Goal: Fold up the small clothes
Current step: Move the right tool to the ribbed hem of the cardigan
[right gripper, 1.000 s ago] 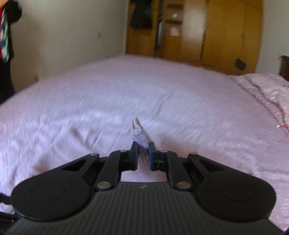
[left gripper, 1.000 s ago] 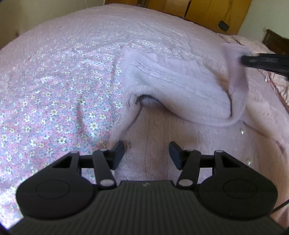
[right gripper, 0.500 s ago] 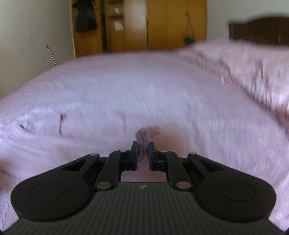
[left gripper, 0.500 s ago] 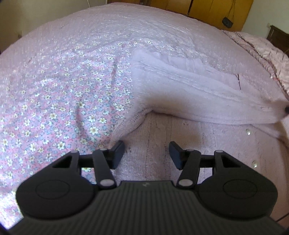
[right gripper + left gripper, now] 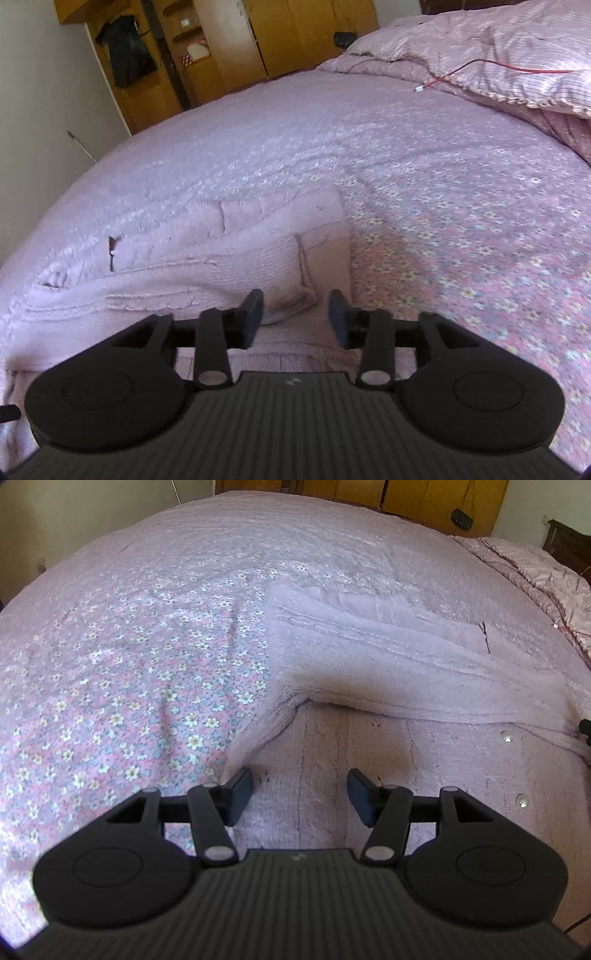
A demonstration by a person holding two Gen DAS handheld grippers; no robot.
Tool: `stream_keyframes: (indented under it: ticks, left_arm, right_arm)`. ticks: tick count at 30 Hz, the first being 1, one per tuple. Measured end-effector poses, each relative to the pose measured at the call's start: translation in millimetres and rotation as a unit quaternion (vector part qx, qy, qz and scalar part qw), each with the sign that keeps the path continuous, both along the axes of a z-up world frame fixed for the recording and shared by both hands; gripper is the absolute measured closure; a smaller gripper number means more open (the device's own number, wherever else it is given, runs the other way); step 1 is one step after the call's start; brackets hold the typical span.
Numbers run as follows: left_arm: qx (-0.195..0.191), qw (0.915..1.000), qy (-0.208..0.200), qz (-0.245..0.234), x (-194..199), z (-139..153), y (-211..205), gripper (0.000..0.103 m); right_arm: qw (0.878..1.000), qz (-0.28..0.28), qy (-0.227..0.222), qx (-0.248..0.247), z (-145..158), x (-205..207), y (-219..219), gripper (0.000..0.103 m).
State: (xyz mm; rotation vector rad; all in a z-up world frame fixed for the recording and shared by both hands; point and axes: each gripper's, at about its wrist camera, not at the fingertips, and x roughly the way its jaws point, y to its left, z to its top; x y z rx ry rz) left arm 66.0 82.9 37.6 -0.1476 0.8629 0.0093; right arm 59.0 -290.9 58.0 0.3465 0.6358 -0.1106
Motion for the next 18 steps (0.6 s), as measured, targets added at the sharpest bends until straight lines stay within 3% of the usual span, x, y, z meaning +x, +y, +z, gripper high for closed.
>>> stream_keyframes:
  ticks: [2, 7, 18]
  left_arm:
    - [0.001, 1.0000, -0.002, 0.001, -5.8, 3.5, 0.2, 0.044]
    - [0.015, 0.9998, -0.007, -0.010, -21.8, 12.1, -3.9, 0.044]
    - [0.034, 0.9985, -0.025, -0.035, -69.1, 25.3, -9.4, 0.044]
  right_arm:
    - [1.000, -0.009, 0.001, -0.003, 5.0, -9.5, 0.0, 0.039]
    - [1.000, 0.011, -0.016, 0.013, 18.6, -39.9, 6.7, 0.031]
    - [0.990, 0.130, -0.045, -0.032, 34.1, -131.1, 66.3, 0.007]
